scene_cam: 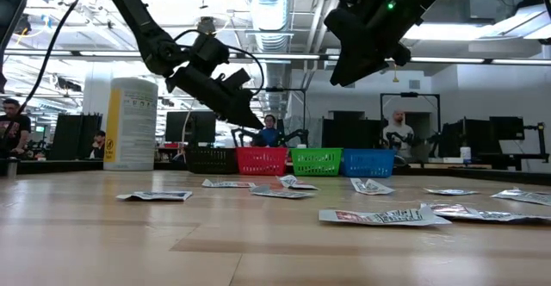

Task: Pick & Place First Aid Supplies
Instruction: Put the alcohol pad into the red bin

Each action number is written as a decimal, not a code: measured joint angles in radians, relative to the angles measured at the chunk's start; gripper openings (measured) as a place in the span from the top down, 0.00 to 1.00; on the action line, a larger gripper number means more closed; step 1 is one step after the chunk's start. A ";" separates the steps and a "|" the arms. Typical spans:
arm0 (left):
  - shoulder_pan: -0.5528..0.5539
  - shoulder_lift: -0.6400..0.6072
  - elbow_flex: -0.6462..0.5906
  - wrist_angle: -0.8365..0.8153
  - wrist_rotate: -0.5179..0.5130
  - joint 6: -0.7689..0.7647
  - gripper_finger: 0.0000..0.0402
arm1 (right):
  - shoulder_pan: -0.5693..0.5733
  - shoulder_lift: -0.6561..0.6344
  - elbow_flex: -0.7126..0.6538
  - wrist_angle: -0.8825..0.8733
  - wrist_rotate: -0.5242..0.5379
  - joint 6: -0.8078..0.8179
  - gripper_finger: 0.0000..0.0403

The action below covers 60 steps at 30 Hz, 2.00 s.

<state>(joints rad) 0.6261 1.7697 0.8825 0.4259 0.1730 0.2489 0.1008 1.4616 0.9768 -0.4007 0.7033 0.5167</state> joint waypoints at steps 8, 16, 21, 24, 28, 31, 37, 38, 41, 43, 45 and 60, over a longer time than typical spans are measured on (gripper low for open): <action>-0.056 -0.110 -0.001 -0.048 0.001 0.001 0.78 | 0.025 0.000 0.000 -0.005 -0.007 0.005 0.71; -0.114 -0.309 -0.098 -0.085 0.000 -0.016 0.78 | 0.063 0.000 0.000 0.002 -0.005 0.007 0.71; -0.172 -0.442 -0.200 -0.102 -0.010 -0.101 0.78 | 0.095 0.000 0.000 0.027 -0.003 0.007 0.71; -0.231 -0.514 -0.264 -0.104 -0.039 -0.147 0.78 | 0.119 0.000 0.000 0.044 -0.004 0.008 0.71; -0.343 -0.587 -0.343 -0.108 -0.115 -0.203 0.78 | 0.156 0.000 0.000 0.064 -0.003 0.008 0.71; -0.448 -0.620 -0.387 -0.112 -0.191 -0.253 0.78 | 0.187 0.000 0.000 0.093 -0.003 0.008 0.71; -0.671 -0.631 -0.440 -0.120 -0.353 -0.364 0.80 | 0.248 0.000 0.000 0.128 -0.003 0.024 0.71; -0.707 -0.631 -0.445 -0.119 -0.374 -0.377 0.80 | 0.258 0.000 0.000 0.127 -0.003 0.033 0.71; -0.810 -0.631 -0.463 -0.121 -0.439 -0.411 0.83 | 0.285 0.000 0.000 0.128 0.001 0.045 0.71; -0.874 -0.631 -0.475 -0.121 -0.465 -0.428 0.85 | 0.300 0.000 0.000 0.129 0.001 0.051 0.71; -0.930 -0.631 -0.489 -0.123 -0.470 -0.452 0.87 | 0.314 0.000 0.000 0.129 0.001 0.068 0.71; -1.128 -0.514 -0.523 -0.152 -0.458 -0.628 0.75 | 0.364 0.000 0.000 0.136 0.004 0.092 0.71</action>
<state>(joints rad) -0.5016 1.2562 0.3599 0.2738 -0.2846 -0.3789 0.4652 1.4612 0.9768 -0.2646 0.7074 0.6090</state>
